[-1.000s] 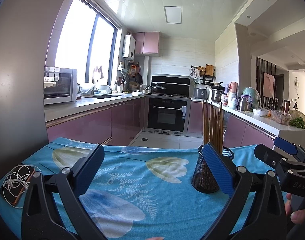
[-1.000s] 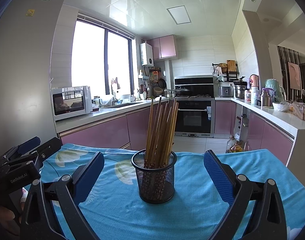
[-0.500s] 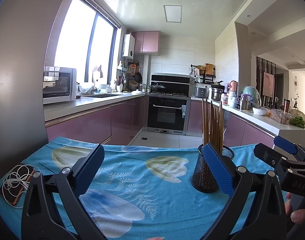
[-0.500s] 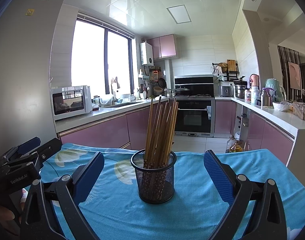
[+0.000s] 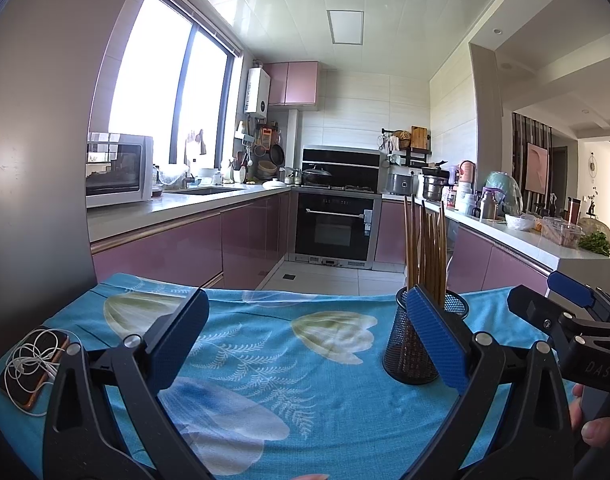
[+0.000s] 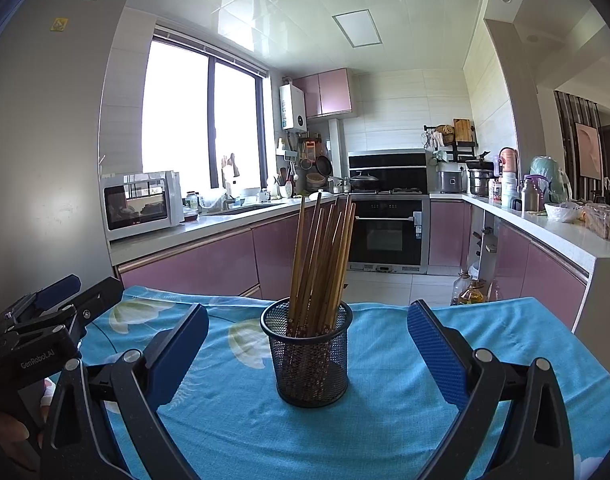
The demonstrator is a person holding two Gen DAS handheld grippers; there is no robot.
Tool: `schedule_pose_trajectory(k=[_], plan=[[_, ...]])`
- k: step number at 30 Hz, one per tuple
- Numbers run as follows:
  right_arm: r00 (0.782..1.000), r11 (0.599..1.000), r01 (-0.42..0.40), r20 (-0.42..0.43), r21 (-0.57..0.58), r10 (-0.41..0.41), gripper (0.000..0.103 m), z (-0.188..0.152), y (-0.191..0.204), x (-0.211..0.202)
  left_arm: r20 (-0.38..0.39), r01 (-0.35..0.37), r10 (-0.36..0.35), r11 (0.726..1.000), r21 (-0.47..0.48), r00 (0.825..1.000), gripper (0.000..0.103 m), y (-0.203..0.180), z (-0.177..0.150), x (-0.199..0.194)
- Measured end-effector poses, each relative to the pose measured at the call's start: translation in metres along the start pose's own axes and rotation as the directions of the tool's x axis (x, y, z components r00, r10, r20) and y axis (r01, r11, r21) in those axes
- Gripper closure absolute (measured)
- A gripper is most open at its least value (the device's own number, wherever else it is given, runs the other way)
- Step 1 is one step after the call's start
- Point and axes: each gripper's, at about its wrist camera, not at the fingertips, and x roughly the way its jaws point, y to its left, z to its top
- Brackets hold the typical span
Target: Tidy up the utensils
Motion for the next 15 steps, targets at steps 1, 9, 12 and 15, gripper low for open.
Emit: schedule_pose_trajectory(k=[1,9,12,15], plan=[[1.000,1.000,-0.001,0.000,0.000,0.001,0.007,0.0001,0.0000,0.0000,0.001,-0.001,0.001,1.000,0.000,1.000,0.006,-0.0002,-0.0002,-0.0002],[1.000,1.000,0.001,0.000,0.001,-0.001,0.007,0.0006,-0.0002,0.0004,-0.002,0.001,-0.001,1.000,0.001,1.000,0.006,-0.0001,0.0004,0.0005],[1.000,1.000,0.001,0.000,0.000,-0.001,0.007,0.0009,-0.0002,0.0005,-0.007,0.002,-0.002,1.000,0.003,1.000,0.006,-0.0011,-0.0033,0.0020],[1.000,1.000,-0.001,0.001,0.000,0.001,0.007,0.0010,0.0002,0.0006,-0.009,0.003,-0.003,1.000,0.002,1.000,0.006,-0.0013,-0.0042,0.0025]])
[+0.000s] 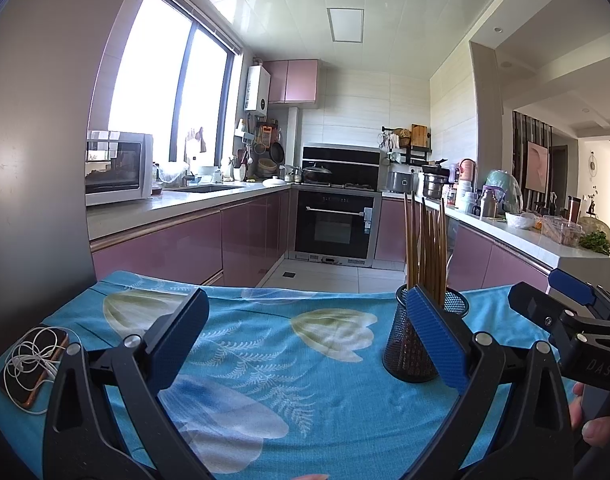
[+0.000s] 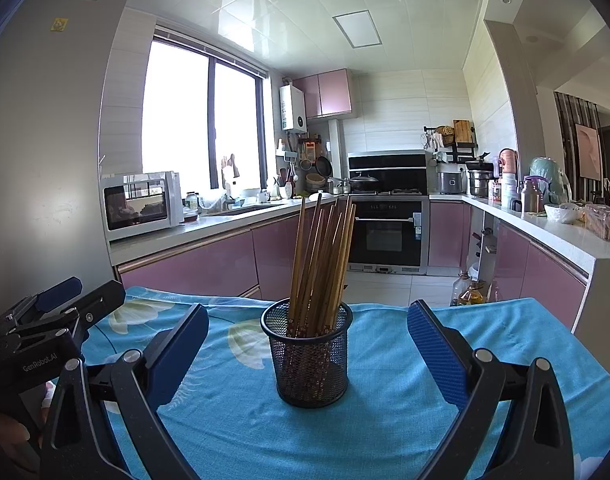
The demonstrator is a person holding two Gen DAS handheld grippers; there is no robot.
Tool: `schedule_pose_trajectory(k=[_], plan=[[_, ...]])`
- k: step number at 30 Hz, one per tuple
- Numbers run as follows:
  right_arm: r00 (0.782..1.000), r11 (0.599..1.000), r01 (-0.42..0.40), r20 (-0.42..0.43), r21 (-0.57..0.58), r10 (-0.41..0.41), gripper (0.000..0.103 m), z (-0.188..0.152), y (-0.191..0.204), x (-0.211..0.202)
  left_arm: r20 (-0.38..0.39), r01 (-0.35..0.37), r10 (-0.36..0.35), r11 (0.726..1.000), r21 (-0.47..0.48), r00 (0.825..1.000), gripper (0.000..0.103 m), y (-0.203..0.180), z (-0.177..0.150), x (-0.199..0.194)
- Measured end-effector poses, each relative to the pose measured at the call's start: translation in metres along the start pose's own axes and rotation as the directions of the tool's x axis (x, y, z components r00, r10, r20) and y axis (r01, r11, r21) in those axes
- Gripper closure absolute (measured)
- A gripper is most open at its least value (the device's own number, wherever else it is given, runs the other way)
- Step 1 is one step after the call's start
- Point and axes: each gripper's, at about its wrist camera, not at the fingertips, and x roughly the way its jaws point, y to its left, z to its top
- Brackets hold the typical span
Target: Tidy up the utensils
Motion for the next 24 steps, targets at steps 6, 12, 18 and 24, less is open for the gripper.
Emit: schedule_pose_trajectory(k=[6,12,18,24], plan=[[1.000,1.000,0.000,-0.003,0.000,0.000,0.007,0.000,0.000,0.000,-0.017,0.006,-0.006,1.000,-0.016,1.000,0.006,0.002,-0.004,0.001],[1.000,1.000,0.001,-0.002,-0.003,-0.001,0.007,0.000,0.000,0.000,-0.023,0.002,-0.002,1.000,0.001,1.000,0.006,0.001,-0.003,0.000],[0.999,1.000,0.015,-0.030,-0.016,-0.016,0.007,-0.001,-0.007,0.003,-0.046,0.012,-0.011,1.000,0.013,0.999,0.006,0.000,-0.001,0.002],[0.943,0.989,0.142,-0.297,-0.044,-0.148,0.007,-0.020,-0.061,0.043,-0.159,-0.020,0.014,0.999,-0.032,0.987,0.006,0.015,-0.007,0.023]])
